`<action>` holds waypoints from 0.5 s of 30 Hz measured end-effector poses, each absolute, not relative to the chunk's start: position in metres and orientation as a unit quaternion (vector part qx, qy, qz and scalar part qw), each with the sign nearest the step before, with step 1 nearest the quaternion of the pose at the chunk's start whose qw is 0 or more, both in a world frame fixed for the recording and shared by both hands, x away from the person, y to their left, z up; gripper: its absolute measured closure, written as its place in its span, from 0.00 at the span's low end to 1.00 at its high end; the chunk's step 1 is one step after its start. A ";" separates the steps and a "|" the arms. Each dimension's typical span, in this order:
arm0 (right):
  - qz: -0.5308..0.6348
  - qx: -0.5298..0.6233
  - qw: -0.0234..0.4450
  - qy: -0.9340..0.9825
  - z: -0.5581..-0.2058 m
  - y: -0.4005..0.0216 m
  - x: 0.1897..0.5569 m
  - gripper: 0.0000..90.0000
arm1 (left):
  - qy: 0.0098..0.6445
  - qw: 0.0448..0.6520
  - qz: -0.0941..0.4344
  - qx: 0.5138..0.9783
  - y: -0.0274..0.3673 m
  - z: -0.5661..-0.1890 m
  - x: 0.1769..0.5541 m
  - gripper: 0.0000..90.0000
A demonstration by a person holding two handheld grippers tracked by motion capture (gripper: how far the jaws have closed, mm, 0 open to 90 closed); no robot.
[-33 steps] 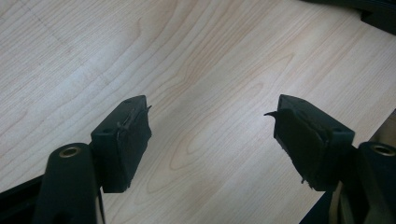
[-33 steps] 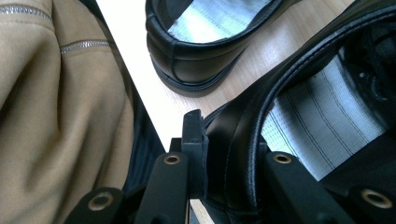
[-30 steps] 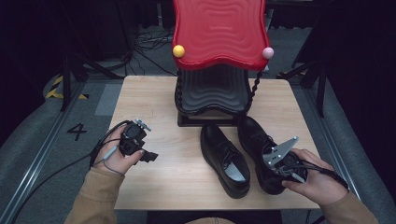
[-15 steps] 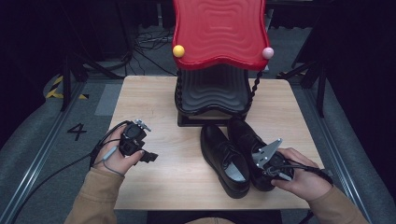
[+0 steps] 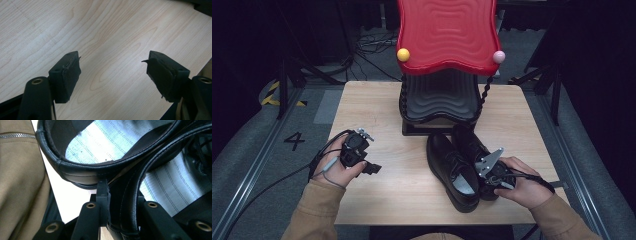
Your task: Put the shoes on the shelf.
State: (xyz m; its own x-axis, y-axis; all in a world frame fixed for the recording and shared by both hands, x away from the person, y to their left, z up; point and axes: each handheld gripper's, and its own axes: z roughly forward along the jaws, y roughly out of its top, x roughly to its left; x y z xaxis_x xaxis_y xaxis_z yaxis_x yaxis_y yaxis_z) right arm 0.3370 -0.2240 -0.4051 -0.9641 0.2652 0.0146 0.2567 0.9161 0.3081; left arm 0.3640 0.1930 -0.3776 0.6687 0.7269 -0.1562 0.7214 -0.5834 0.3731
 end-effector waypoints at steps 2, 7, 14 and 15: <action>0.153 0.133 0.016 0.979 -0.406 -0.223 0.336 0.85 | 0.406 0.207 0.006 0.890 0.193 -0.378 0.364 0.31; 0.156 0.120 0.015 0.980 -0.407 -0.224 0.336 0.84 | 0.407 0.208 0.003 0.889 0.192 -0.378 0.364 0.31; 0.164 0.123 0.001 0.979 -0.411 -0.223 0.332 0.84 | 0.407 0.213 -0.002 0.888 0.194 -0.379 0.364 0.30; 0.167 0.127 -0.004 0.978 -0.412 -0.224 0.332 0.83 | 0.406 0.214 -0.003 0.889 0.194 -0.379 0.364 0.30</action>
State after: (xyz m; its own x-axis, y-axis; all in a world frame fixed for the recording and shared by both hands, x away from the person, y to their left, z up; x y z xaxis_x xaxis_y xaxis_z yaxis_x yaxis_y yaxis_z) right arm 0.3323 -0.2239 -0.4119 -0.9678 0.2466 0.0506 0.2494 0.9121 0.3255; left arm 0.3640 0.1936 -0.3786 0.6710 0.7197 -0.1783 0.7220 -0.5795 0.3781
